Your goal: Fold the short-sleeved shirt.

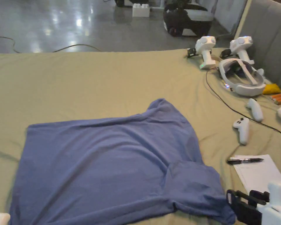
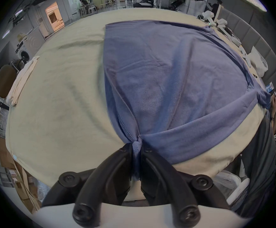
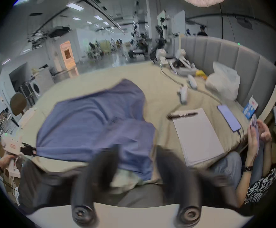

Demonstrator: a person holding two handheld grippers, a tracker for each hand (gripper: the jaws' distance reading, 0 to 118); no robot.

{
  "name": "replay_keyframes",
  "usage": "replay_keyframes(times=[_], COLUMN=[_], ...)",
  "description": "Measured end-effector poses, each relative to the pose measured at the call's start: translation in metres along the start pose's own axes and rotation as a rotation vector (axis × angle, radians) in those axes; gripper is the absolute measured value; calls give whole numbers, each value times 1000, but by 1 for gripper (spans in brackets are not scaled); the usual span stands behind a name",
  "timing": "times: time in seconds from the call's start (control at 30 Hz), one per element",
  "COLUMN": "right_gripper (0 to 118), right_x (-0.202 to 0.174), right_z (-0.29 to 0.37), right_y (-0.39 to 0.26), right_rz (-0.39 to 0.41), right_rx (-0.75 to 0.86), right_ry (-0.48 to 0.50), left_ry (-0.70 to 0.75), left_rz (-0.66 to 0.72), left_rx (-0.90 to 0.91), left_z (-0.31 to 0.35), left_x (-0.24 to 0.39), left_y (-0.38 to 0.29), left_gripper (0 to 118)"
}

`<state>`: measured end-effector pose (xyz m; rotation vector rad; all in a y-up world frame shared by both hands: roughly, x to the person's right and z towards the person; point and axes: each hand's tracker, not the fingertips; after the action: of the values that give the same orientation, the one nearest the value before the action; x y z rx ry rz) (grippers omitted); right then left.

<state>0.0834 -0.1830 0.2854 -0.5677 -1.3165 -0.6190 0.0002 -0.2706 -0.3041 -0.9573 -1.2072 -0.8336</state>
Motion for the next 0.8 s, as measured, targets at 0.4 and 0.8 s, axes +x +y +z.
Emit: replay_keyframes(times=[0.4, 0.8], right_gripper=[34, 3], right_x=[24, 13], right_z=[-82, -70], right_y=[-24, 39], right_rz=[-14, -66], right_rx=[-248, -55], right_ry=[66, 141], left_ry=[30, -104], left_rz=[-14, 212], left_rx=[3, 150], left_z=[2, 43], left_x=[4, -36], left_y=[-4, 21], left_gripper=[11, 11])
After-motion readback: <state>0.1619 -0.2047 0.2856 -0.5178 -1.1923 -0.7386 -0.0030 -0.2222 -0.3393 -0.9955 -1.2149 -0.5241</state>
